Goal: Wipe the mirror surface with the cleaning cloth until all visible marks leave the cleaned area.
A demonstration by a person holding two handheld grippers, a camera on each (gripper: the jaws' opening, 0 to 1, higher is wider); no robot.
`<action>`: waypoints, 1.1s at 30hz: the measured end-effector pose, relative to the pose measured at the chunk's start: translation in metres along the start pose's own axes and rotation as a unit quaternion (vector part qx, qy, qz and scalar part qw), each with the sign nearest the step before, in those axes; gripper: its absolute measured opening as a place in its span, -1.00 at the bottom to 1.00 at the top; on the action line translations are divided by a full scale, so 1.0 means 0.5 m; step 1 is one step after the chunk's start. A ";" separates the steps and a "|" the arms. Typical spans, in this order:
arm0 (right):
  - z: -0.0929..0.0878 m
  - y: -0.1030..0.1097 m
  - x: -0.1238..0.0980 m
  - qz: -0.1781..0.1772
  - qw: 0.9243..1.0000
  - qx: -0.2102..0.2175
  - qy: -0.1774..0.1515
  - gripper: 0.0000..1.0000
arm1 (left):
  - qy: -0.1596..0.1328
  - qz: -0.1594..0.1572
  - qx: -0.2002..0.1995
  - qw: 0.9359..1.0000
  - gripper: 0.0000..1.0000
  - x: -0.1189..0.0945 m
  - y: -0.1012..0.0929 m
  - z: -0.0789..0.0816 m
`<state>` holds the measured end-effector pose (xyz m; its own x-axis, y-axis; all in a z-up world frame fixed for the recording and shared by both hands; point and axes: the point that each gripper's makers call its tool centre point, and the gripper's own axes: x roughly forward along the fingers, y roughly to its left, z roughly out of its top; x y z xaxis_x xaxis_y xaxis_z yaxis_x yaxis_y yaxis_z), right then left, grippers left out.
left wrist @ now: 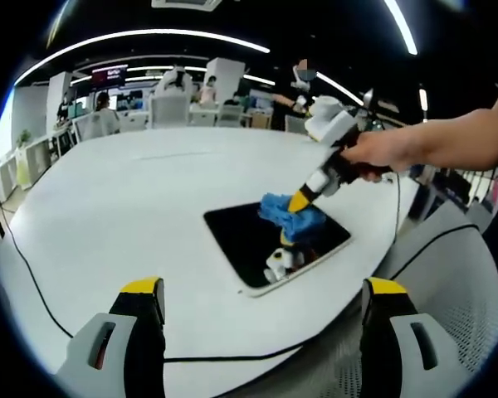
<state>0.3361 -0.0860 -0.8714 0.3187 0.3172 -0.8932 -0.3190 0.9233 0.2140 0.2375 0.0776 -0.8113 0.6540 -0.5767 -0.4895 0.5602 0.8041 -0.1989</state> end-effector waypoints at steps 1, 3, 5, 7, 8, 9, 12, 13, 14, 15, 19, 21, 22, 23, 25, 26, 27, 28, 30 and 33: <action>-0.006 0.002 -0.002 0.000 1.000 -0.001 0.000 -1.00 | 0.000 0.000 0.000 1.000 0.98 0.000 0.000 0.000; -0.023 0.009 -0.009 0.003 1.000 0.002 -0.002 -1.00 | -0.001 0.001 -0.001 1.000 0.98 0.000 0.000 0.001; -0.037 0.015 -0.014 0.004 1.000 0.001 -0.005 -1.00 | -0.004 0.003 -0.003 1.000 0.98 0.000 0.002 0.002; -0.049 0.022 -0.018 0.005 1.000 0.001 -0.006 -1.00 | -0.005 0.005 -0.005 1.000 0.98 -0.001 0.003 0.003; -0.054 0.024 -0.020 0.006 1.000 0.001 -0.006 -1.00 | -0.005 0.005 -0.005 1.000 0.98 -0.001 0.003 0.003; -0.061 0.027 -0.022 0.006 1.000 0.000 -0.008 -1.00 | -0.006 0.006 -0.005 1.000 0.98 -0.001 0.003 0.003; -0.077 0.033 -0.028 0.008 1.000 -0.001 -0.008 -1.00 | -0.005 0.007 -0.006 1.000 0.98 -0.001 0.004 0.003; -0.081 0.034 -0.030 0.008 1.000 -0.001 -0.008 -1.00 | -0.005 0.008 -0.006 1.000 0.98 -0.001 0.004 0.003; -0.086 0.036 -0.032 0.009 1.000 -0.001 -0.008 -1.00 | -0.005 0.008 -0.006 1.000 0.98 -0.001 0.005 0.003; -0.091 0.038 -0.034 0.010 1.000 0.000 -0.008 -1.00 | -0.005 0.008 -0.006 1.000 0.98 -0.001 0.005 0.003; -0.105 0.041 -0.040 0.015 1.000 0.007 -0.007 -1.00 | -0.005 0.007 -0.006 1.000 0.98 -0.001 0.004 0.002; -0.115 0.044 -0.044 0.018 1.000 0.006 -0.008 -1.00 | -0.005 0.009 -0.007 1.000 0.98 -0.002 0.005 0.002; -0.120 0.046 -0.046 0.019 1.000 0.007 -0.008 -1.00 | -0.006 0.009 -0.008 1.000 0.98 -0.002 0.005 0.003; -0.123 0.046 -0.047 0.020 1.000 0.008 -0.007 -1.00 | -0.006 0.008 -0.008 1.000 0.98 -0.002 0.005 0.003; -0.127 0.047 -0.049 0.023 1.000 0.012 -0.006 -1.00 | -0.005 0.007 -0.007 1.000 0.98 -0.002 0.004 0.002; -0.127 0.048 -0.049 0.023 1.000 0.012 -0.006 -1.00 | -0.004 0.007 -0.007 1.000 0.98 -0.002 0.003 0.002; -0.128 0.050 -0.049 0.025 1.000 0.010 -0.004 -1.00 | -0.004 0.006 -0.006 1.000 0.98 -0.002 0.003 0.002; -0.130 0.052 -0.050 0.028 1.000 0.009 -0.001 -1.00 | -0.003 0.006 -0.006 1.000 0.98 -0.002 0.003 0.002; -0.134 0.053 -0.051 0.030 0.999 0.010 0.004 -1.00 | -0.003 0.005 -0.006 1.000 0.98 -0.002 0.003 0.002; -0.136 0.053 -0.050 0.031 0.999 0.006 0.003 -1.00 | -0.004 0.004 -0.006 1.000 0.98 -0.001 0.003 0.002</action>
<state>0.2590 -0.0840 -0.8700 0.2939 0.3726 -0.8802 -0.3269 0.9045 0.2738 0.2384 0.0789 -0.8104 0.6621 -0.5714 -0.4849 0.5490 0.8102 -0.2052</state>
